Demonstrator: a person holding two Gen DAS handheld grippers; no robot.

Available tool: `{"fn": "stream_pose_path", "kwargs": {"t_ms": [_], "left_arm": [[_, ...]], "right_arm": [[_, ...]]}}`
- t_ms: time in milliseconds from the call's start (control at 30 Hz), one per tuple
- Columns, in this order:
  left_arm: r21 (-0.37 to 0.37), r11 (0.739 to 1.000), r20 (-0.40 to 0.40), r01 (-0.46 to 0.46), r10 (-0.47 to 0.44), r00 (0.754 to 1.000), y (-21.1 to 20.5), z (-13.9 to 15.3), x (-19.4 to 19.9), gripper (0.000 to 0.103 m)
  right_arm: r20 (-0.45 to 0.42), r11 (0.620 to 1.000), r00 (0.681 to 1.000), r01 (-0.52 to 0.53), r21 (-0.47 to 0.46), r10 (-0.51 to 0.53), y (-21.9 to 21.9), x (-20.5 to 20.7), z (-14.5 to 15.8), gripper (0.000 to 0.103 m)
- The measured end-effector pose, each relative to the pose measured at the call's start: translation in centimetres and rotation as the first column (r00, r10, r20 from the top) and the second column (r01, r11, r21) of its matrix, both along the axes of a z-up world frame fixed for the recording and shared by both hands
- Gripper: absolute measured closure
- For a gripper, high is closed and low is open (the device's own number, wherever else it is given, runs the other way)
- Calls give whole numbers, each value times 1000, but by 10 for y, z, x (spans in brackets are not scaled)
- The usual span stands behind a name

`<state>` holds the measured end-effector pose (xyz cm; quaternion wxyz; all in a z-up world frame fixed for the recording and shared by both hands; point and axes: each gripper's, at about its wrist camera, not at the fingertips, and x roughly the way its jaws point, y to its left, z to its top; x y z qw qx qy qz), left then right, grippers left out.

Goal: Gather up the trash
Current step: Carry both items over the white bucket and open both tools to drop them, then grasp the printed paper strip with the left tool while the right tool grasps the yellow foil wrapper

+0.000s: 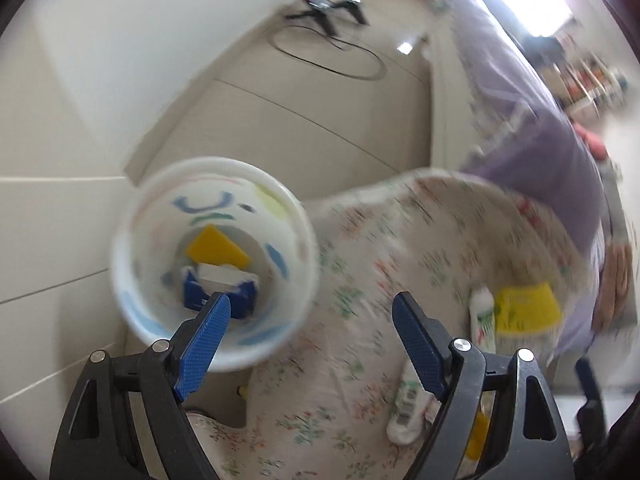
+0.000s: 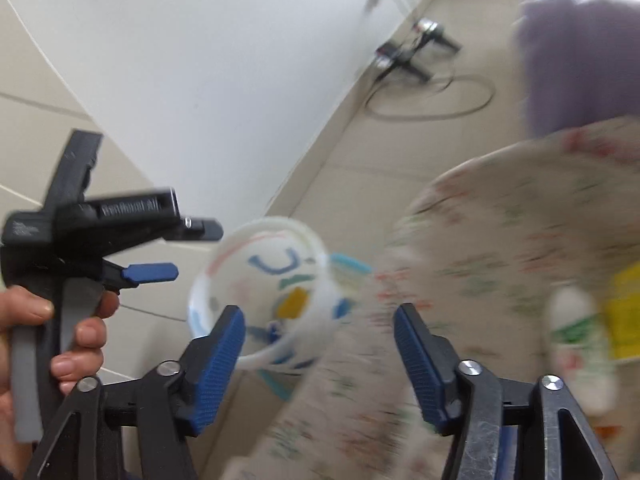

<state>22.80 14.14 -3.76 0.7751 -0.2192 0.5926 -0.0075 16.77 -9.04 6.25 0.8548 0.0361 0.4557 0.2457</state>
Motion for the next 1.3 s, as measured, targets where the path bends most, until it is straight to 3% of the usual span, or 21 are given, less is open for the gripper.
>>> {"fn": "stream_pose_path", "kwargs": {"t_ms": [67,167,300,400,500,600,767,933,1100,1200,1267,1300], "left_arm": [[-19,997,3,77,-77,997,-27,0,-6,18],[-27,981,-7,190,-190,982,-71,-6,-20,18],[9,963,-49,270,-269,962,-110,-21,-38,20],[-32,947,-47,320,-321,946,-129,-20,-54,21],[-50,935,-4,350,-351,936,-142,-9,-72,21],[-64,931,-4,358,-359,933,-151,-8,-89,21],[-28,955,-72,296,-297,952,-161,-29,-113,21],[-67,966,-146,250,-257,955,-178,-66,-116,21],[-105,974,-74,200,-208,975,-184,-65,-116,26],[-94,979,-54,183,-188,981,-184,-62,-116,49],[-91,975,-58,204,-210,976,-187,-62,-117,81],[-96,973,-58,210,-216,975,-189,-61,-118,82]], "right_arm": [[43,997,996,78,-26,-77,-41,-11,20,13],[30,987,987,157,-35,-156,-97,-31,23,10],[-48,982,981,185,-39,-187,-130,-56,-21,9],[-176,970,955,227,-90,-240,-142,-62,-64,11],[-180,982,967,172,-73,-183,-145,-69,-61,14],[-145,989,981,112,-98,-126,-142,-87,-52,14],[-184,994,982,16,-110,-36,-132,-105,-58,20],[-242,994,968,38,-106,-63,-141,-103,-70,29],[-277,991,953,97,-96,-120,-154,-100,-74,45],[-306,992,944,111,-65,-126,-157,-98,-78,51],[-317,991,939,119,-64,-133,-156,-97,-82,60],[-319,990,938,124,-63,-138,-156,-96,-83,62]]}}
